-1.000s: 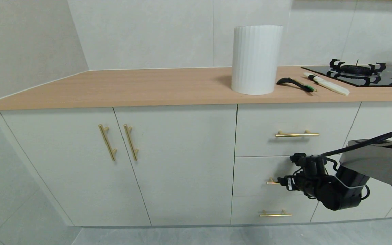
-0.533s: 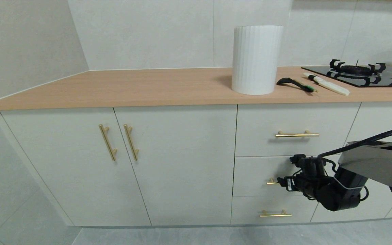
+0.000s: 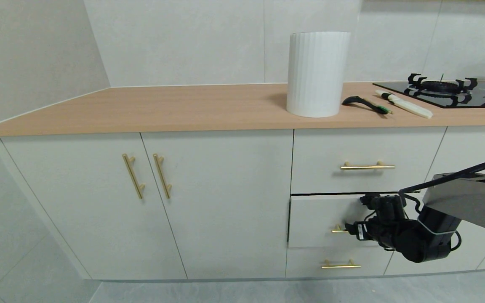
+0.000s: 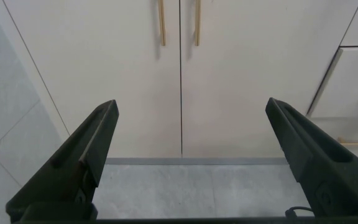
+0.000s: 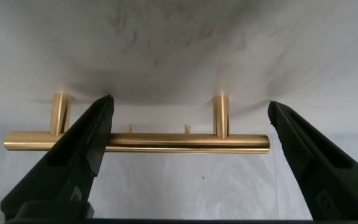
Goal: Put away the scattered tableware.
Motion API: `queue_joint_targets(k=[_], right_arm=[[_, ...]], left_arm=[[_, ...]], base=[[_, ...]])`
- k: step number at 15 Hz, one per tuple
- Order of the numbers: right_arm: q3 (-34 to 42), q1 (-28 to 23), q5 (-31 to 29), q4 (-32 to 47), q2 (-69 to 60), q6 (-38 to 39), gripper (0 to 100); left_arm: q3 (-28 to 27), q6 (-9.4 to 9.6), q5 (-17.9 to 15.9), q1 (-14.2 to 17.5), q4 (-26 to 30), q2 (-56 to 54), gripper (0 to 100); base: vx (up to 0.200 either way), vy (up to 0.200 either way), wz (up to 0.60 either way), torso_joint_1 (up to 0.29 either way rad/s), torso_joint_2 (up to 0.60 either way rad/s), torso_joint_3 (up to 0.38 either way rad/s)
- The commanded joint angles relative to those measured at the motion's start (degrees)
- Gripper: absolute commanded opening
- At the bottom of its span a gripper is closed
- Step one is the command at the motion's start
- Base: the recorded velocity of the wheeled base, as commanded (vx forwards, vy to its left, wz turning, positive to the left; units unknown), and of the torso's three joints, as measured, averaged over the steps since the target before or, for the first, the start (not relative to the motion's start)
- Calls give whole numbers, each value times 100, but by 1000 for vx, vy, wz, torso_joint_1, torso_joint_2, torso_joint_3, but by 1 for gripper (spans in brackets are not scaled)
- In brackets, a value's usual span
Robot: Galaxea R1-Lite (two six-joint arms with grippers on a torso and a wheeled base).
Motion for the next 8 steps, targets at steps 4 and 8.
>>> queue_joint_targets(k=[4,8], right_arm=[[570,67,580,2244,-2112,-31,100],[421,199,958,3808,-3905,-31,100]], left_arm=[[0,-1,2,0,6,2,100],[0,-1,2,0,-3,2,100]], base=[[0,0,0,0,0,0],[0,0,0,0,0,0]])
